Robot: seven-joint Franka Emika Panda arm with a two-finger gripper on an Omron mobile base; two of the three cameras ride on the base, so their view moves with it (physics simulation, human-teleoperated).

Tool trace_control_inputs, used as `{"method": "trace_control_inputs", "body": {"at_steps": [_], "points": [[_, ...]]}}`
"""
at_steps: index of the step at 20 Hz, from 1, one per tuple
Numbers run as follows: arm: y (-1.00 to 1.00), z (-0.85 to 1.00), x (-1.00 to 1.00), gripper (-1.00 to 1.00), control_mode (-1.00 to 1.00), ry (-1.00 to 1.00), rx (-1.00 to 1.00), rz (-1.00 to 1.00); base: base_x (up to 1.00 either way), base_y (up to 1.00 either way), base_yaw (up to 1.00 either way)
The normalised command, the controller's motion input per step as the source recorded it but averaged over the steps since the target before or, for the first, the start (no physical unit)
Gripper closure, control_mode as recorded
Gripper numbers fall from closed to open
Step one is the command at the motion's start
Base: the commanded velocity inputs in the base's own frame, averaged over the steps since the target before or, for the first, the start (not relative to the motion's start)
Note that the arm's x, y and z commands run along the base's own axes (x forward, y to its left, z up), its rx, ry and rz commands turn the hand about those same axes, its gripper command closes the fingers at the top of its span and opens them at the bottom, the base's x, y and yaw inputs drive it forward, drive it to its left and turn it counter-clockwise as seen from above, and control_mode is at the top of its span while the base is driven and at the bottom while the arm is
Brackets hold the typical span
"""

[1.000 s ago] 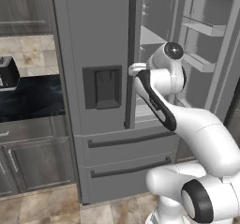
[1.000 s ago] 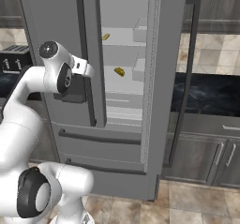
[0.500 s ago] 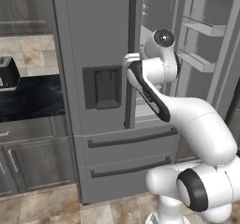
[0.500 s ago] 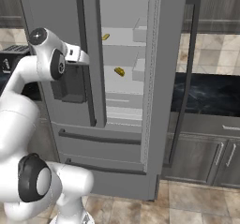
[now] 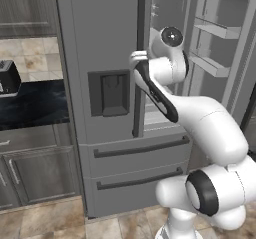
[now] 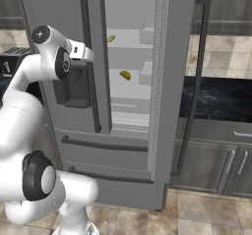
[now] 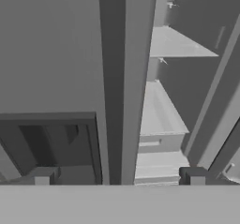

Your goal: Retrieve the butter from the fridge and place it on a plate on the dining table. Then retrieve the butter knife by the fridge and place it near the plate.

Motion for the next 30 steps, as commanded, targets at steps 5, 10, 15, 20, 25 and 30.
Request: {"method": "trace_control_inputs", "body": {"at_steps": [5, 10, 15, 20, 25, 30], "points": [[0.00, 0.00, 0.38, -1.00, -1.00, -0.08, 0.00, 0.00, 0.00, 0.00, 0.00], [0.00, 0.10, 0.23, -1.00, -1.00, 0.04, 0.00, 0.00, 0.00, 0.00, 0.00], [0.00, 0.00, 0.27, -1.00, -1.00, 0.00, 0.00, 0.00, 0.00, 0.00, 0.00], [0.00, 0.00, 0.33, -1.00, -1.00, -0.01, 0.00, 0.00, 0.00, 0.00, 0.00], [0.01, 0.00, 0.30, -1.00, -1.00, 0.00, 0.00, 0.00, 0.00, 0.00, 0.00], [0.01, 0.00, 0.35, -1.00, -1.00, 0.00, 0.00, 0.00, 0.00, 0.00, 0.00]]}}
